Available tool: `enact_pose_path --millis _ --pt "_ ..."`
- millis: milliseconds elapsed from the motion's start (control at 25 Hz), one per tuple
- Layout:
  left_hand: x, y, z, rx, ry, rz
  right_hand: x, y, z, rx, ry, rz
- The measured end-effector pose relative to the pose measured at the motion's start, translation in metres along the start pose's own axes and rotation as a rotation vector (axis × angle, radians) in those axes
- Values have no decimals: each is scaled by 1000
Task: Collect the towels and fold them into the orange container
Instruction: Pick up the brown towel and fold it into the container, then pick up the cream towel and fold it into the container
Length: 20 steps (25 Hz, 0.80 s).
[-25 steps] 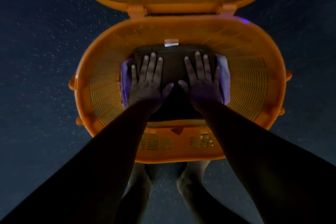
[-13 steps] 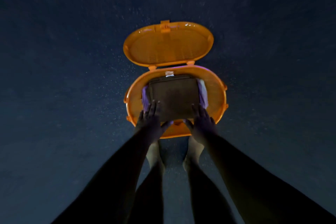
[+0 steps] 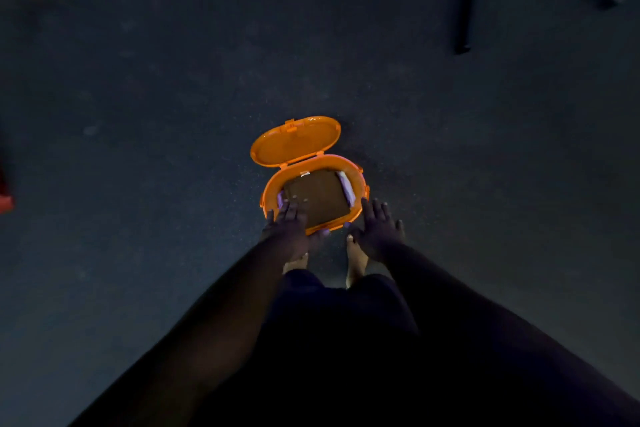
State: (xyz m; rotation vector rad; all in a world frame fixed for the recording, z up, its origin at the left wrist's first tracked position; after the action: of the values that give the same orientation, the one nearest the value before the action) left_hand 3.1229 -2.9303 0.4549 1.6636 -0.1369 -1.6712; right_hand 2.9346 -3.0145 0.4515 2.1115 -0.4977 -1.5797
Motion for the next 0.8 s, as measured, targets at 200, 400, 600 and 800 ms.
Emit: enact_pose_path --millis 200,400,600,800 --pt "-36 46 29 208 -221 106 -76 23 25 87 -96 207" --pt "-80 80 95 387 -493 141 -162 24 45 269 -273 416" --pt "-137 79 184 569 -709 198 -250 17 98 436 -438 582" --pt "-204 41 287 729 -912 225 -343 -9 177 575 -595 742"
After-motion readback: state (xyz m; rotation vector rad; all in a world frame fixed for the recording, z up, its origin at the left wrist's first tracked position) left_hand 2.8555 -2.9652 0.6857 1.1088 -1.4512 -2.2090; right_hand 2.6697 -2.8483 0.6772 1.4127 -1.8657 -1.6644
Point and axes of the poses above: each hand's wrist, its own x-axis towards the middle knuckle, its own y-axis out of the back of the hand, z = x × y, the point moved 4 cm from there along x, towards the middle knuckle, and after that the axes turned 3 degrees about -z, right-handed, at the moved point
